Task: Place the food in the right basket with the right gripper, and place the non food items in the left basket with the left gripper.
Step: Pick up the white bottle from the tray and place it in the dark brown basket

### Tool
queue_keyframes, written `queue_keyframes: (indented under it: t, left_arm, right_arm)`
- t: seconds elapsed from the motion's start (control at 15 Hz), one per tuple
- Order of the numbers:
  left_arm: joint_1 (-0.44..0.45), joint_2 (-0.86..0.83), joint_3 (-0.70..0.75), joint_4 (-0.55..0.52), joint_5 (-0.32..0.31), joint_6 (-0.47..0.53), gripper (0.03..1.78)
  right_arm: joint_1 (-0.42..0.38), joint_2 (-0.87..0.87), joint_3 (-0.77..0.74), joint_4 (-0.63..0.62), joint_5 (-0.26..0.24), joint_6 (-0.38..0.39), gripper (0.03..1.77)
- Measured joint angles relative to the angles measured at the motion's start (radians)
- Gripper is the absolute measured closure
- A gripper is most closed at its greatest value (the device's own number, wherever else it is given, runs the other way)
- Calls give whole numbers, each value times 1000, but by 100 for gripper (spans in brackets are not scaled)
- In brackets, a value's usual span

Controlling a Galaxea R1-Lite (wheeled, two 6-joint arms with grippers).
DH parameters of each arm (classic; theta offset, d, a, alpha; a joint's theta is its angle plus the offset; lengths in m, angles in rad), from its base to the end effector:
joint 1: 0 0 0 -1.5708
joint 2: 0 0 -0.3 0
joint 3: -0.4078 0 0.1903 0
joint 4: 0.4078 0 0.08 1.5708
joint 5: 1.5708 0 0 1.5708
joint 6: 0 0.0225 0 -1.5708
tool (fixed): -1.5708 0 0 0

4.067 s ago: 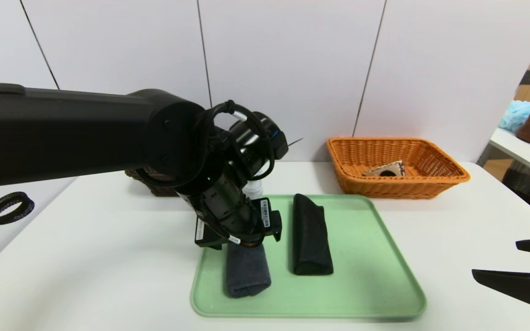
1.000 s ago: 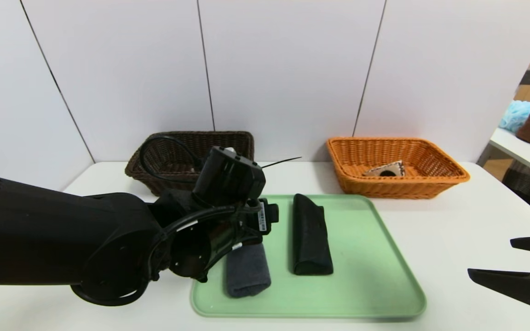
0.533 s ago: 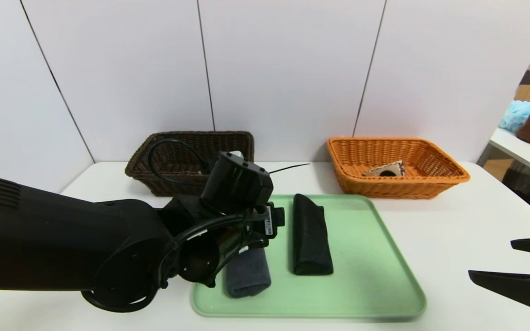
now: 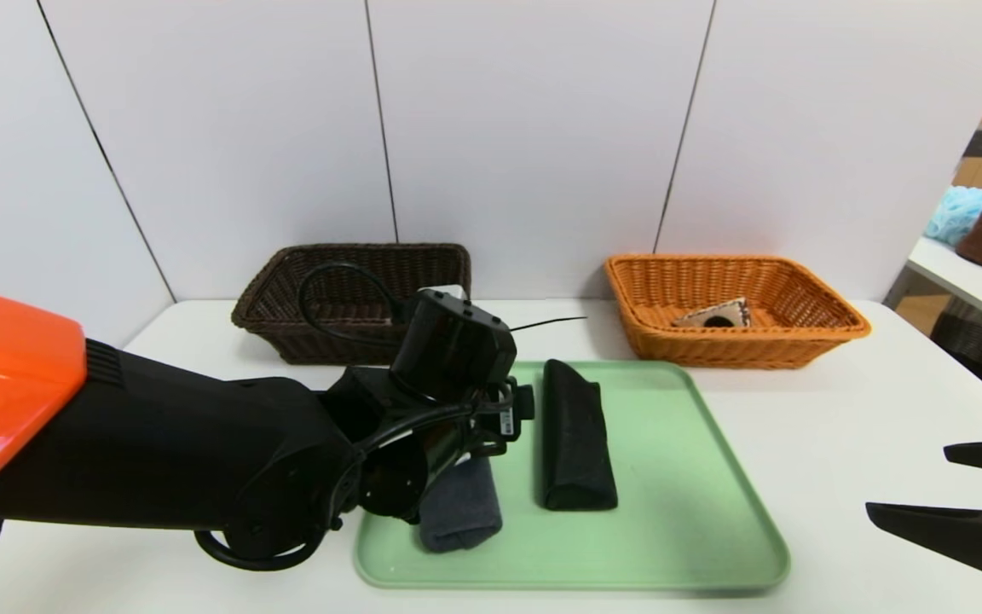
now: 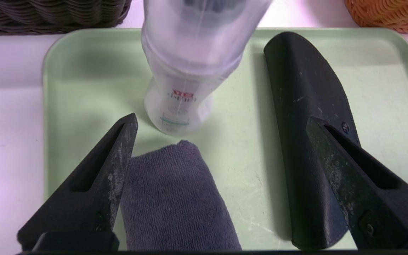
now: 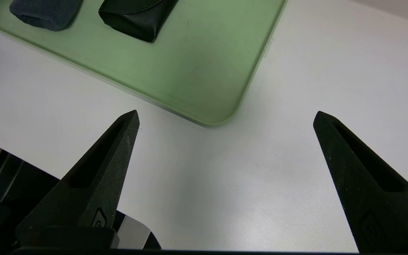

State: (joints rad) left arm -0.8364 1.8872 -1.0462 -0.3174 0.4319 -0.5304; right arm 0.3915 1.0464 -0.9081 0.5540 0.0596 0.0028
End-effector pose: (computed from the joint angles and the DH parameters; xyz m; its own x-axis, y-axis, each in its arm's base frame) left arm 0.2436 -0.2557 0.1550 0.8378 -0.3032 -0.4541 0.2024 0.9448 -0.2576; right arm 0.1031 0.0440 0.2450 0.6875 0.3483 -0.6372 -0.4216 0.9059 0.0402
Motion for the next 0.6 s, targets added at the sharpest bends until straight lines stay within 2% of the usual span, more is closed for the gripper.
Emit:
queue_keyframes:
  t: [0.6]
  left_arm:
    - [42, 40, -30, -20, 0, 38, 12]
  right_arm:
    - [6, 4, 1, 0, 0, 0, 11]
